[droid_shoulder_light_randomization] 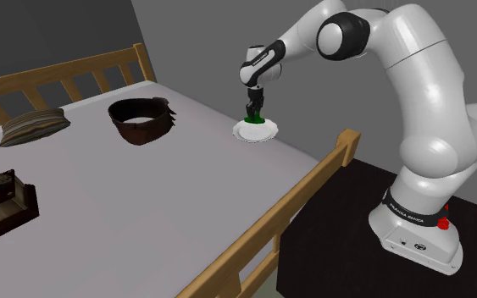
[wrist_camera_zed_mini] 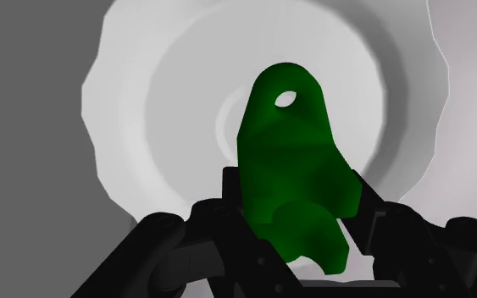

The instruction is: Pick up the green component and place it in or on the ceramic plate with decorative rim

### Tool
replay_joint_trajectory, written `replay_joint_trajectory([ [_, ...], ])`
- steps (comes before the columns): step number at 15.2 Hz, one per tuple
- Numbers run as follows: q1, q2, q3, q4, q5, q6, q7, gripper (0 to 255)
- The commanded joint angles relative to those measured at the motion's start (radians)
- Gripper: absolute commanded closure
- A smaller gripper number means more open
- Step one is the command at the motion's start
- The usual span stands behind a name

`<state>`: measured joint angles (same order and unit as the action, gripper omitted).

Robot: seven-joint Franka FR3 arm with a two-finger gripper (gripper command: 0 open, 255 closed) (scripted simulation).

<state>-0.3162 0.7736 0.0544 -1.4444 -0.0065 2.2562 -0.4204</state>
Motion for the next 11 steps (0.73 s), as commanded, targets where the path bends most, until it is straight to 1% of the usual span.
replay_joint_trajectory([
  [1, 0.002, 0.02, 0.0, 0.005, -0.001, 0.016, 0.001, 255],
  [9, 0.003, 0.093, -0.002, 0.016, -0.003, 0.077, 0.0, 255],
  [11, 0.003, 0.098, -0.002, 0.017, -0.003, 0.081, 0.0, 255],
])
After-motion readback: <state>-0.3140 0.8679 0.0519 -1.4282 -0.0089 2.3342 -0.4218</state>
